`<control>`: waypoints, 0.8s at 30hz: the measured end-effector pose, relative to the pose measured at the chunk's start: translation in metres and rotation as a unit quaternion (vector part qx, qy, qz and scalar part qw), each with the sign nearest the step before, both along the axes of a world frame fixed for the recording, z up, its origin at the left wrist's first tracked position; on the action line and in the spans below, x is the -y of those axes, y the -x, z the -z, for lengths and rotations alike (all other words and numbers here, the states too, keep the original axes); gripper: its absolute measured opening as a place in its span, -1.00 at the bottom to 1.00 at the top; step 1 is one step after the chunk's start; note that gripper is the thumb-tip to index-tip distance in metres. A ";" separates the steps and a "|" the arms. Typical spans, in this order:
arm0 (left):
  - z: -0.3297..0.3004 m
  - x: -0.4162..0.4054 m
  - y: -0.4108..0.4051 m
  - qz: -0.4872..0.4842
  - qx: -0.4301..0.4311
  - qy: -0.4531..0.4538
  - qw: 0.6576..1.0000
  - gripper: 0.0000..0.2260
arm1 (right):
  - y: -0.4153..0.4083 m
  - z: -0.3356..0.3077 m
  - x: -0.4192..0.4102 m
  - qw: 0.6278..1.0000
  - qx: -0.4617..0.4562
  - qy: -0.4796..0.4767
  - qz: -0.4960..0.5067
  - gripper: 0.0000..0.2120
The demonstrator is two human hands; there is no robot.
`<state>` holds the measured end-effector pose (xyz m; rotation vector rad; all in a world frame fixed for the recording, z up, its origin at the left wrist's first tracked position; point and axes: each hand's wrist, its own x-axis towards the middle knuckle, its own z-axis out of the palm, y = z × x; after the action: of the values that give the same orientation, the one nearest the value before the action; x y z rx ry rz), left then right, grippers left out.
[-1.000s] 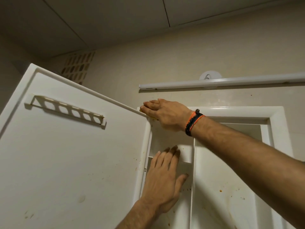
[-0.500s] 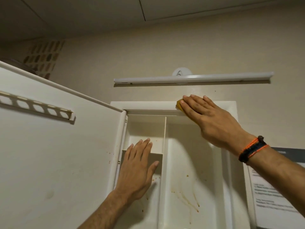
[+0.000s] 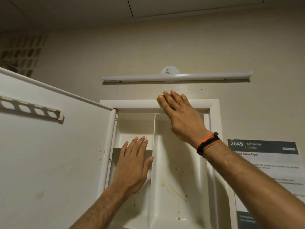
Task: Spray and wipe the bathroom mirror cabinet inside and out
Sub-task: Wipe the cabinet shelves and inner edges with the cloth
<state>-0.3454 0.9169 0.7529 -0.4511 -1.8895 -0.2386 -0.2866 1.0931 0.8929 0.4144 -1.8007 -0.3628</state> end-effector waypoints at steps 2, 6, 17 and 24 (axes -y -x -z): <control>0.000 -0.001 0.000 -0.008 0.001 0.000 1.000 -0.36 | 0.004 -0.003 0.008 1.000 -0.004 -0.008 -0.003 -0.29; 0.001 -0.002 0.000 -0.015 0.002 -0.005 1.000 -0.35 | 0.000 0.000 -0.007 1.000 -0.005 -0.011 -0.005 -0.26; 0.002 -0.003 0.000 0.002 0.003 -0.015 1.000 -0.33 | -0.029 0.038 -0.023 0.978 -0.031 0.163 -0.123 -0.19; 0.003 -0.005 0.002 -0.003 -0.002 -0.022 1.000 -0.32 | -0.008 0.100 0.002 0.903 -0.004 0.312 -0.295 -0.35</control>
<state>-0.3475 0.9220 0.7500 -0.4156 -1.8774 -0.2746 -0.2784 1.0908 0.7925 0.4678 -1.5800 0.6244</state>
